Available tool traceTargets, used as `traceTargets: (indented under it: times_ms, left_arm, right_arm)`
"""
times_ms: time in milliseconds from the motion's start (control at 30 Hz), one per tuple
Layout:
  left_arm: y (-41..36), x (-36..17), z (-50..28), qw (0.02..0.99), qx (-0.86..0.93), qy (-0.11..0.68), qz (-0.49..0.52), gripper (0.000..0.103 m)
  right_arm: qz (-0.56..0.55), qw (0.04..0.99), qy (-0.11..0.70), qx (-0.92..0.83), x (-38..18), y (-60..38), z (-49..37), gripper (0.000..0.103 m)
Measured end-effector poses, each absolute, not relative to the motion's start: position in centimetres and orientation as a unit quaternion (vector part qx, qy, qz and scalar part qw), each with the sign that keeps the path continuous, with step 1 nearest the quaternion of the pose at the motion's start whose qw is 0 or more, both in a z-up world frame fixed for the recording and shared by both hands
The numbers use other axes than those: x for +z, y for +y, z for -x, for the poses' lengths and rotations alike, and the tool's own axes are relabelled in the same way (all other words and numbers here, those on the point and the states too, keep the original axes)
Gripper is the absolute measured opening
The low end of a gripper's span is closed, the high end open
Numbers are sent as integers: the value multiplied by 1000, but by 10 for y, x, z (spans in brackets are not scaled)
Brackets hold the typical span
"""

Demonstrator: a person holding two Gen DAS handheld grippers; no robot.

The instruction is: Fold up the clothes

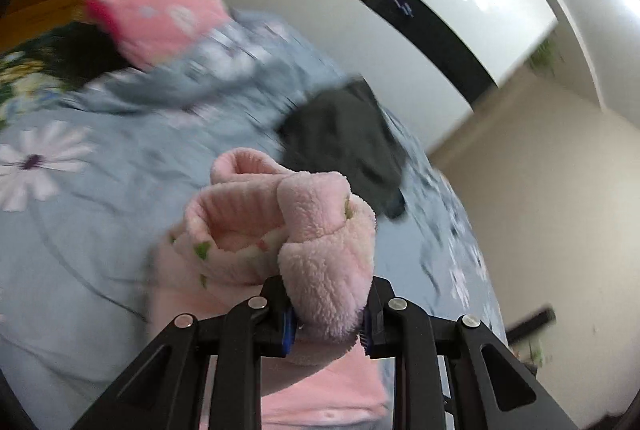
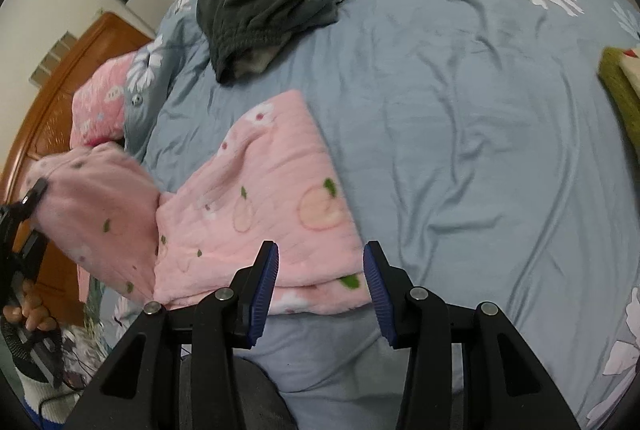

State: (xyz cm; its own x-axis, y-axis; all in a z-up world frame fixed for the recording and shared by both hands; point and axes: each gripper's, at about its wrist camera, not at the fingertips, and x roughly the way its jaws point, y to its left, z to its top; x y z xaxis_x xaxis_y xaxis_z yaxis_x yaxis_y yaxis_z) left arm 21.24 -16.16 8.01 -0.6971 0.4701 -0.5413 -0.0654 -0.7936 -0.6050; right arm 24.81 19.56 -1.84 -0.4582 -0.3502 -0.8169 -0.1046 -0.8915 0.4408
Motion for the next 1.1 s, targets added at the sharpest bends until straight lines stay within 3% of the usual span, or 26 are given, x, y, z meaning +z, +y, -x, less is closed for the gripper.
traceTargets:
  times_ms: [233, 467, 567, 700, 733, 900, 1100]
  left_arm:
    - [-20, 33, -198, 221, 842, -168, 463, 25]
    - [43, -32, -206, 212, 790, -79, 569, 26]
    - [42, -41, -205, 206, 780, -92, 583, 30]
    - [39, -38, -204, 238, 759, -123, 594, 60]
    - [37, -32, -207, 248, 758, -128, 590, 63]
    - [-15, 12, -221, 259, 781, -183, 538, 63]
    - [-123, 12, -227, 73, 824, -157, 540, 66]
  right_arm:
    - [-501, 61, -263, -822, -30, 218, -263, 45]
    - [-501, 53, -282, -816, -39, 230, -274, 45]
    - [-497, 51, -288, -817, -38, 231, -275, 45]
    - [-495, 54, -287, -819, -35, 226, -275, 45]
    - [-494, 56, -285, -820, -33, 225, -274, 45]
    - [-489, 79, -270, -825, -24, 214, -267, 45]
    - [-498, 131, -237, -824, -20, 175, -243, 46]
